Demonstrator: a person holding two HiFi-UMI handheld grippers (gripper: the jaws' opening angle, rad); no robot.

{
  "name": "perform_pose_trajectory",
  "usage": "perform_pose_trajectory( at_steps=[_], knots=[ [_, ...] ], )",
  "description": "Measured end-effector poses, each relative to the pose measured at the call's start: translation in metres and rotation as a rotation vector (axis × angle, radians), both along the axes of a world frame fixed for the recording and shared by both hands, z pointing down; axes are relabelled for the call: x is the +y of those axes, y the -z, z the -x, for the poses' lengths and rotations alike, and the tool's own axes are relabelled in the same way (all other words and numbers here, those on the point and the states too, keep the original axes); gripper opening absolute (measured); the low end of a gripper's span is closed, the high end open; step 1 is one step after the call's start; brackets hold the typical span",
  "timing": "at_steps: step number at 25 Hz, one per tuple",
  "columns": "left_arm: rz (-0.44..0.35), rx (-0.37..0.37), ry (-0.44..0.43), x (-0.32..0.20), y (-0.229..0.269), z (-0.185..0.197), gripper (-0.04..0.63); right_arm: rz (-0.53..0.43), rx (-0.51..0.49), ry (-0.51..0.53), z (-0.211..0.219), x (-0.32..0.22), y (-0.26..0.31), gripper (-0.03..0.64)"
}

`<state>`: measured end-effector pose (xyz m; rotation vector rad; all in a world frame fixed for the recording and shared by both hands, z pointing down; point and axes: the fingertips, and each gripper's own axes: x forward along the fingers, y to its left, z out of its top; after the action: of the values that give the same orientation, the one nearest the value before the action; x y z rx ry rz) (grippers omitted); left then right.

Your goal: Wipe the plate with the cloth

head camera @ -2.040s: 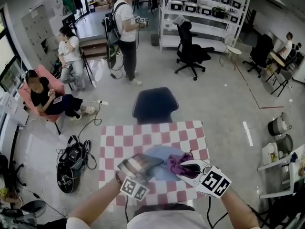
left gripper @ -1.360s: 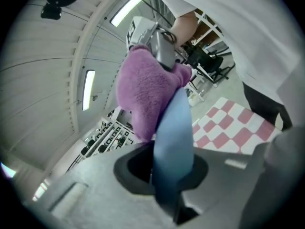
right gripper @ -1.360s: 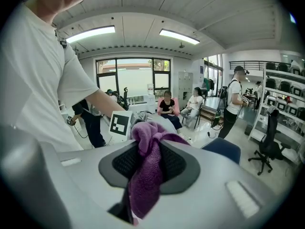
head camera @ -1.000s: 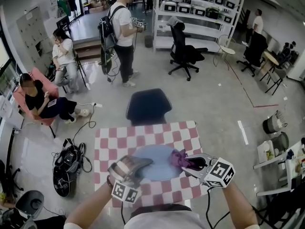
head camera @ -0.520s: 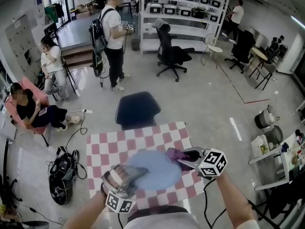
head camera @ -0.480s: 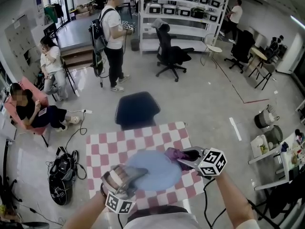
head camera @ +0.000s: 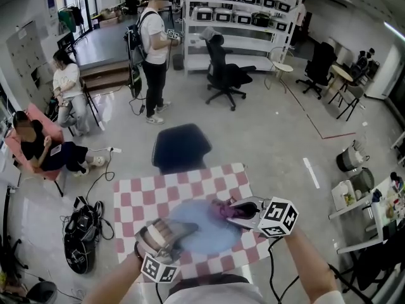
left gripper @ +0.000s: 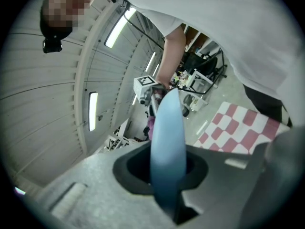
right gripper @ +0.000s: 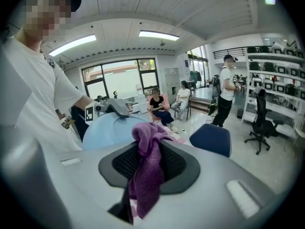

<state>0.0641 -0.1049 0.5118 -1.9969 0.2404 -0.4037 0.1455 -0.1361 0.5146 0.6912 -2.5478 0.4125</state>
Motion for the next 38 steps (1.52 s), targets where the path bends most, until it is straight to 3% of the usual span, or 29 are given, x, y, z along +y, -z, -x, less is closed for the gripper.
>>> perform_pose_trajectory(
  at_steps=[7, 15, 24, 34, 38],
  knots=[
    [-0.014, -0.038, -0.041, 0.006, -0.010, -0.010, 0.054, -0.023, 0.013, 0.257, 0.070, 0.032, 0.025, 0.106],
    [-0.037, -0.050, -0.043, 0.007, -0.007, -0.007, 0.051, 0.055, -0.067, 0.283, 0.072, 0.027, 0.026, 0.104],
    [-0.052, -0.062, -0.054, 0.017, -0.013, -0.003, 0.054, 0.118, -0.010, 0.162, 0.025, 0.009, -0.018, 0.104],
    [-0.046, -0.003, -0.039, 0.018, -0.005, 0.000, 0.052, 0.199, -0.138, -0.118, -0.036, -0.042, -0.051, 0.104],
    [-0.050, 0.000, -0.045, 0.017, -0.003, -0.006, 0.052, 0.228, -0.189, -0.140, -0.034, -0.051, -0.056, 0.104]
  ],
)
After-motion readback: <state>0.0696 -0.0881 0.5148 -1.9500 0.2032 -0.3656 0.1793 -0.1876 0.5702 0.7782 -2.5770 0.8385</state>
